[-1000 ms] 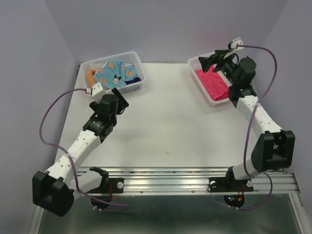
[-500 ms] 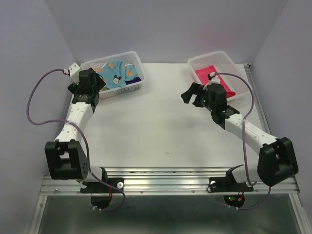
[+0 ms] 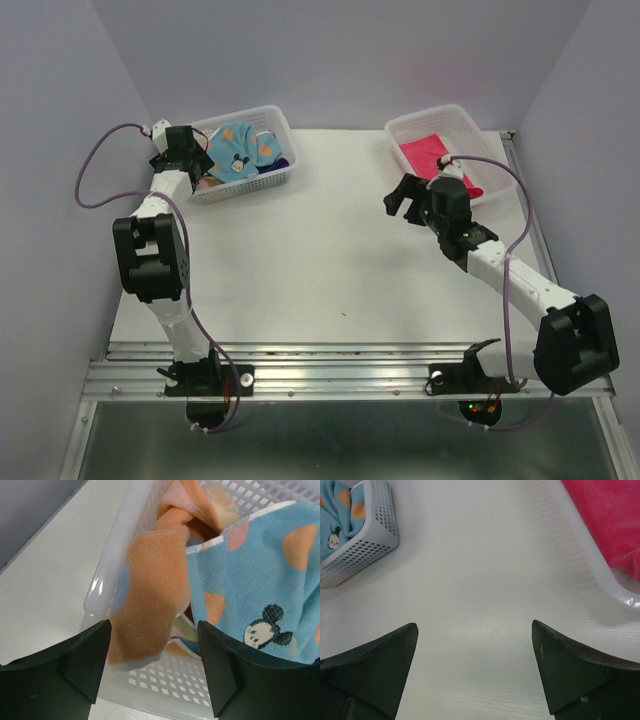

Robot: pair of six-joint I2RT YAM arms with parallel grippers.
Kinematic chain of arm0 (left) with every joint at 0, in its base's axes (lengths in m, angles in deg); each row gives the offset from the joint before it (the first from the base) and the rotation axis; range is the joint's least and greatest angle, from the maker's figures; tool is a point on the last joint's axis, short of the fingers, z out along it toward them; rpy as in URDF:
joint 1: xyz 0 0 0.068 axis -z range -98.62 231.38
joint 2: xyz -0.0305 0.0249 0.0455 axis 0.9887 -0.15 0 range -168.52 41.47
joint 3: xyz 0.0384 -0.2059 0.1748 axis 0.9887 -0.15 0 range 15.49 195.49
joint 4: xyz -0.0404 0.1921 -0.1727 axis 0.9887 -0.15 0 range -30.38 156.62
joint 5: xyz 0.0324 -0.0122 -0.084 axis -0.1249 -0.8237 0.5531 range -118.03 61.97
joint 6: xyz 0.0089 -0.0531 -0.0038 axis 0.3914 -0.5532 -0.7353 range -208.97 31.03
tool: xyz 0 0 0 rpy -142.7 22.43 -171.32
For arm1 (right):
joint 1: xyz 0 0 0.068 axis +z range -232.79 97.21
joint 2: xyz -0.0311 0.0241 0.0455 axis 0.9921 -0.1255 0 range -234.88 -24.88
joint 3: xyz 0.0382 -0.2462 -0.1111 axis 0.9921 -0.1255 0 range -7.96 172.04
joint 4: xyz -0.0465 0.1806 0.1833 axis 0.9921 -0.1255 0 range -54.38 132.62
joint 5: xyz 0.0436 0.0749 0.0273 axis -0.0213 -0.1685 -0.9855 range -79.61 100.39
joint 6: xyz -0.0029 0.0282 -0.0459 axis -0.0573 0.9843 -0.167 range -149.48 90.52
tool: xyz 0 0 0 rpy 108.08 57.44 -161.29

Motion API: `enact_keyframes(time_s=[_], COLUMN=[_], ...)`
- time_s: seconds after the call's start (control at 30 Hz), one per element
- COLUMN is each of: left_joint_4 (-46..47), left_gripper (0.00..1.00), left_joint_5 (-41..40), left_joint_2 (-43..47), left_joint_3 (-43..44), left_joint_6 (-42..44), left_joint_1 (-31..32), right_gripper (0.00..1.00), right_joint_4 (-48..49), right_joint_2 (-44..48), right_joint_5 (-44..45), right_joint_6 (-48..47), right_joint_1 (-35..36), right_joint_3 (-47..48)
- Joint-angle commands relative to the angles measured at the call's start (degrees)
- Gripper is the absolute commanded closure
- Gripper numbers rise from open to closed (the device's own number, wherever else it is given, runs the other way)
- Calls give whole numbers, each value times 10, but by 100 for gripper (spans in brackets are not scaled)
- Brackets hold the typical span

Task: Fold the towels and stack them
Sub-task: Grab crumpled towel

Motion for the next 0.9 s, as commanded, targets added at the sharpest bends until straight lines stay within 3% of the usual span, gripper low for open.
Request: enact_keyframes(time_s=[0.0,0.13,0.17,0.23,0.43,0.7,0.87], left_joint_4=[-22,-23,-25,-34,-23,23,24], left_gripper=[20,42,68,100,100,100,100], left_joint_5=[-1,12,13,16,62,158,286], left_joint_2=[-4,-6,-6,-5,64,262,338], left_joint_3=[39,40,41,48,41,35,98], left_joint_6=[7,4,4,2,4,-1,-15], left_joint_1=[-5,-6,-6,-6,-6,-5,-2], right_gripper=[0,0,0,0,0,0,0], right_joint_4=[8,7,8,6,13,18,10], right_joint_2=[8,1,0,1,25,97,158], right_joint_5=[31,37,35,36,30,2,-2], right_joint_6=[-7,-4,-4,-4,-4,4,18], right_joint_1=[-1,-1,-1,-1,-1,-1,-1], right_joint_3=[-12,-12,-12,-12,-23,-63,-84])
